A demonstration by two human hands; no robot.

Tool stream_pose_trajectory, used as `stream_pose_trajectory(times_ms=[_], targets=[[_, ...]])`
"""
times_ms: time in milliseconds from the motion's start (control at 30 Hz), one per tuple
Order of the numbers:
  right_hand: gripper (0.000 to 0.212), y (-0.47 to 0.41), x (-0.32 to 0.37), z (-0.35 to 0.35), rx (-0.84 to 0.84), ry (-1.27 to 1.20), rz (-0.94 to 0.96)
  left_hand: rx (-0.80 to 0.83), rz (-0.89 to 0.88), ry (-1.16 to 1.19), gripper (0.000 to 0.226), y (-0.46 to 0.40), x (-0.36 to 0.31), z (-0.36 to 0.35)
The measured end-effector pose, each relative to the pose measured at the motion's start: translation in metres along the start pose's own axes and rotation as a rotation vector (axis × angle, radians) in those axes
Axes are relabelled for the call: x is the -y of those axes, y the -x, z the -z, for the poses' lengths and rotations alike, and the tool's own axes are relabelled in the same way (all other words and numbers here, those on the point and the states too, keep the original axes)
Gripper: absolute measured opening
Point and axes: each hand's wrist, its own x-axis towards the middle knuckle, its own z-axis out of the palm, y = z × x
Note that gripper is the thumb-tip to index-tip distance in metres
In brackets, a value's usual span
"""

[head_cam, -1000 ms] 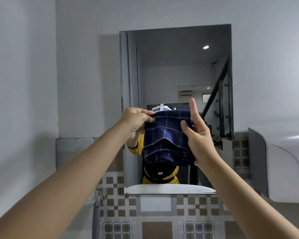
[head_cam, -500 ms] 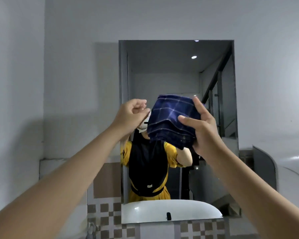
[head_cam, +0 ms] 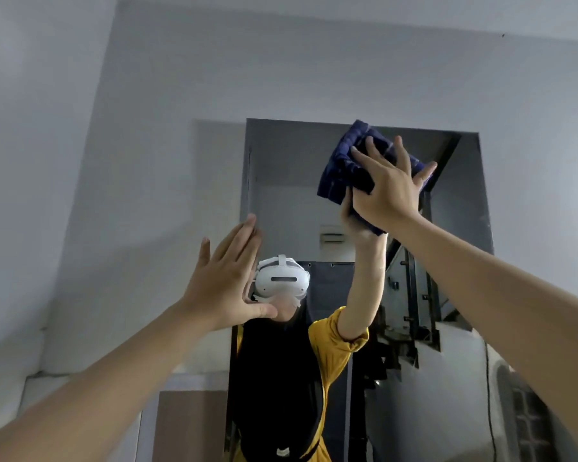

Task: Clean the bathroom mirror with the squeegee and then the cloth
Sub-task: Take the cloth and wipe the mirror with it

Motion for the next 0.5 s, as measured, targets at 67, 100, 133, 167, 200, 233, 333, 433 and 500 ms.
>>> stream_pose_trajectory(times_ms=[67, 100, 133, 167, 200, 233, 333, 433, 500], targets=[[0.058, -0.001, 0.001, -0.008, 0.033, 0.108, -0.005, -0.017, -0.007, -0.018, 0.131, 0.002, 0.002, -0.002], [0.057, -0.001, 0.003, -0.01, 0.037, 0.115, -0.02, -0.02, -0.007, -0.018, 0.131, 0.003, 0.004, -0.003], [0.058, -0.002, 0.004, -0.012, 0.041, 0.119, -0.035, -0.016, -0.009, -0.014, 0.132, 0.004, 0.007, -0.004], [0.06, -0.003, 0.005, -0.013, 0.048, 0.124, -0.045, -0.005, -0.017, -0.011, 0.134, 0.006, 0.01, -0.004], [0.061, -0.005, 0.007, -0.014, 0.056, 0.124, -0.053, 0.007, -0.03, -0.011, 0.135, 0.007, 0.013, -0.004], [0.063, -0.006, 0.01, -0.015, 0.064, 0.115, -0.064, 0.02, -0.044, -0.017, 0.137, 0.008, 0.015, -0.003], [0.06, -0.011, 0.022, -0.021, 0.066, 0.081, -0.113, 0.064, -0.075, -0.038, 0.141, 0.009, 0.021, -0.001], [0.053, -0.016, 0.036, -0.029, 0.07, 0.086, -0.133, 0.073, -0.087, -0.032, 0.141, 0.01, 0.023, -0.001], [0.051, -0.019, 0.047, -0.034, 0.079, 0.103, -0.113, 0.079, -0.084, -0.039, 0.141, 0.01, 0.023, -0.002]])
